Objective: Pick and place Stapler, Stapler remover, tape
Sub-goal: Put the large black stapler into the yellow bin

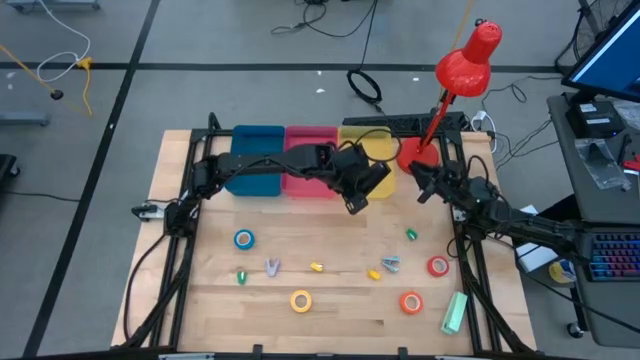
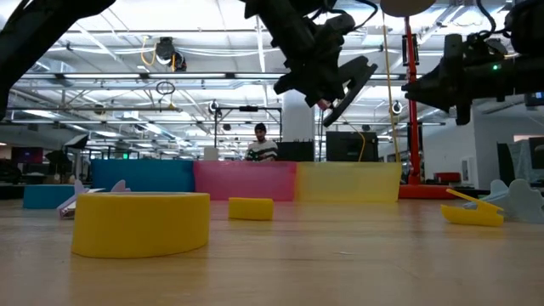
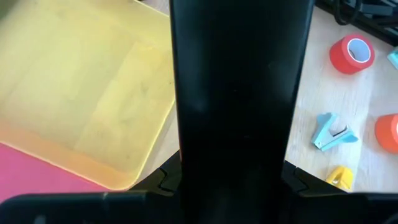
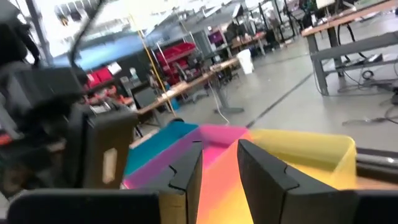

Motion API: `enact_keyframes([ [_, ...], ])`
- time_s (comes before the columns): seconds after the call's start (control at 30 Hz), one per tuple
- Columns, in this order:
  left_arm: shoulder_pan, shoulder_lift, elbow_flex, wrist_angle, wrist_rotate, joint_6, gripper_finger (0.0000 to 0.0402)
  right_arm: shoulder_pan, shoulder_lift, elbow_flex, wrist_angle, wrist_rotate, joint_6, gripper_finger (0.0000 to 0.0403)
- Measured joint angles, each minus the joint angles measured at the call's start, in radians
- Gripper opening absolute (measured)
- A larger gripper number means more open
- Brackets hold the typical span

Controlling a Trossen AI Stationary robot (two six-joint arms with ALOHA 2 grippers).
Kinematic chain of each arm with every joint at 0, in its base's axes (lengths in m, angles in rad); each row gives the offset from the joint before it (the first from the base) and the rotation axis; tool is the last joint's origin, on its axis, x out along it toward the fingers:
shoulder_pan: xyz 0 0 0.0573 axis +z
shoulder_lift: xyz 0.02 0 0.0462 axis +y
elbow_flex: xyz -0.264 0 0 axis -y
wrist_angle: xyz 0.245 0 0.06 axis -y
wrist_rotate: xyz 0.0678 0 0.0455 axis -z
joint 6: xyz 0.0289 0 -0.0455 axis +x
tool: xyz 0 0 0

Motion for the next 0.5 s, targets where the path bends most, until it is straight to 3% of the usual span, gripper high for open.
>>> enact_keyframes([
  [0.13, 0.001, 0.000, 0.000, -0.006, 0.006, 0.021, 0.0127, 0.000, 0.001, 0.000, 0.047, -0.026, 0.046, 0.0095],
  [0.33, -0.001, 0.000, -0.001, -0.059, -0.003, 0.109, 0.0127, 0.000, 0.038, 0.010, 0.144, -0.238, -0.044, 0.0095],
  [0.5, -0.007, 0.000, -0.001, -0.117, -0.030, 0.164, 0.0127, 0.000, 0.139, 0.095, 0.122, -0.260, -0.106, 0.0097],
])
